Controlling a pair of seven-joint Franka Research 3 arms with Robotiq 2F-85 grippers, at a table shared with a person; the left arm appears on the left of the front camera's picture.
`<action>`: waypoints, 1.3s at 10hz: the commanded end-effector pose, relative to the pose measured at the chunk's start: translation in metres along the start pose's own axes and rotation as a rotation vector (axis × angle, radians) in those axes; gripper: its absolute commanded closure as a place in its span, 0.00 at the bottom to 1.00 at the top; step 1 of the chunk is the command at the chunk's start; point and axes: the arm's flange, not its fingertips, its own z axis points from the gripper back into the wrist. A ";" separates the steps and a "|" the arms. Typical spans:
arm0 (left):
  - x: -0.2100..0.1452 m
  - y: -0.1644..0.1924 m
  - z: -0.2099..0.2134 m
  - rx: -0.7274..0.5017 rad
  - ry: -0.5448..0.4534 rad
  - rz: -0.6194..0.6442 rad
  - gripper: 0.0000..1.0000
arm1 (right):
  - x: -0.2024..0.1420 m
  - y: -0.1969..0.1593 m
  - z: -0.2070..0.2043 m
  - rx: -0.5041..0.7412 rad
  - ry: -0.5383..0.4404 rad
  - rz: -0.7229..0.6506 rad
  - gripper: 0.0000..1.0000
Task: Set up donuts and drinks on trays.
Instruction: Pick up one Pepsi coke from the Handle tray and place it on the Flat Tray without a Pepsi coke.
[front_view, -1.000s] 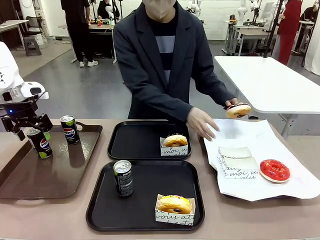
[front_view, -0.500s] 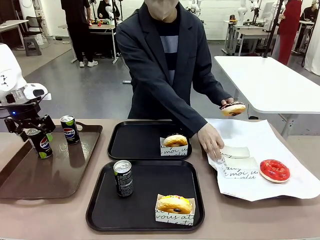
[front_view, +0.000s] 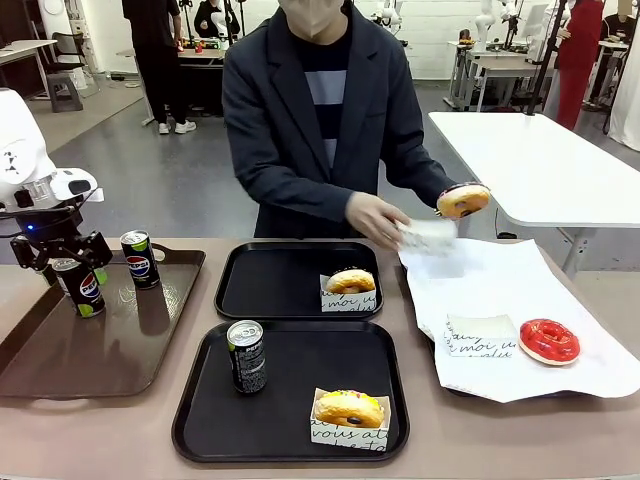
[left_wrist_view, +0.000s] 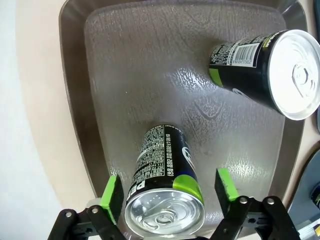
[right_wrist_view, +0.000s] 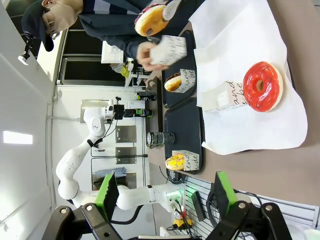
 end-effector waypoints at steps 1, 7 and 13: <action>0.002 -0.002 -0.002 0.019 -0.011 0.015 0.18 | 0.001 -0.001 0.000 0.016 -0.001 0.012 0.00; 0.003 0.001 0.000 0.018 -0.015 0.007 0.90 | 0.001 -0.001 0.000 0.016 -0.001 0.012 0.00; -0.048 -0.020 0.101 0.053 0.026 0.043 1.00 | 0.001 -0.001 0.000 0.016 -0.001 0.012 0.00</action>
